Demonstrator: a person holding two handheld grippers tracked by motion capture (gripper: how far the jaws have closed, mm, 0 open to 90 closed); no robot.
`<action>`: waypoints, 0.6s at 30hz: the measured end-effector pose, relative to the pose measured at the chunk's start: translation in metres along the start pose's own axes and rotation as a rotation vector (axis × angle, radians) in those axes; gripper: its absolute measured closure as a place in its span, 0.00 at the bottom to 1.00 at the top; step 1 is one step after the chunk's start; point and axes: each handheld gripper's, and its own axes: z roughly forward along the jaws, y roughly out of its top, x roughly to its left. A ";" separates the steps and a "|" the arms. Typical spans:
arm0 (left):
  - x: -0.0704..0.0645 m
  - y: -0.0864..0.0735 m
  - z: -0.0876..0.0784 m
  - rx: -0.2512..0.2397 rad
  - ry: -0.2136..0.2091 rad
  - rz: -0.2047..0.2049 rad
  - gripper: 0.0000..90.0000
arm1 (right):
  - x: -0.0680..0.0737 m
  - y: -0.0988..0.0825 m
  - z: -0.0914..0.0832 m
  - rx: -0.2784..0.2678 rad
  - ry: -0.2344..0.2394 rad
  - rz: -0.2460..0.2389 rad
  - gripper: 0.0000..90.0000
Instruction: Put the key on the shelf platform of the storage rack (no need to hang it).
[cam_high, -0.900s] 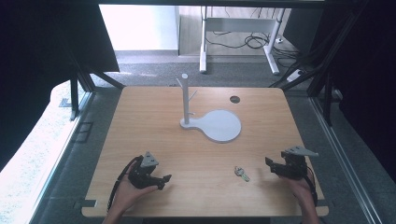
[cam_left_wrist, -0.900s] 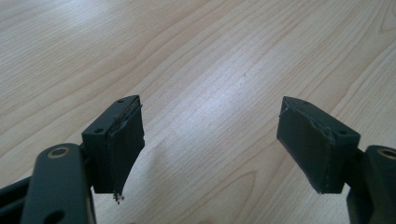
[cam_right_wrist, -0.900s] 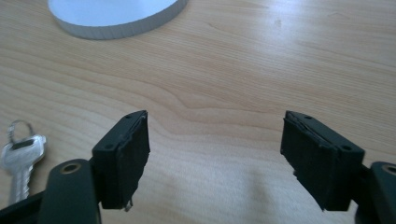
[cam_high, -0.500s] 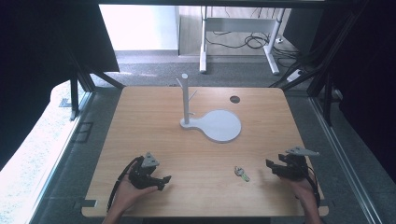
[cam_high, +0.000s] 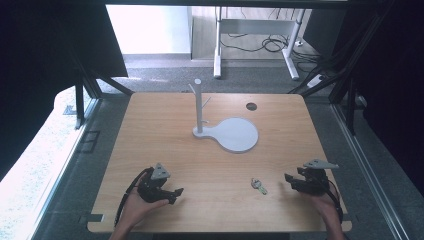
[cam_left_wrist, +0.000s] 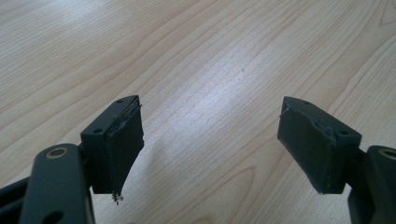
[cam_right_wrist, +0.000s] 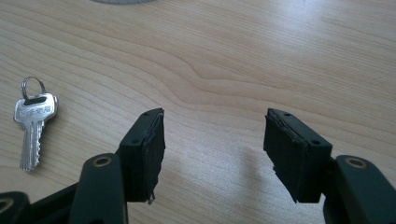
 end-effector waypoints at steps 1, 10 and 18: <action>0.000 0.000 0.000 0.001 0.000 0.000 0.25 | 0.000 0.001 -0.001 0.000 0.004 0.005 0.45; 0.000 0.002 -0.015 -0.035 0.024 -0.005 0.25 | 0.006 0.003 -0.006 0.037 0.045 0.040 0.47; -0.001 0.002 -0.012 -0.031 0.008 -0.003 0.25 | 0.026 0.023 -0.020 0.111 0.048 -0.079 0.51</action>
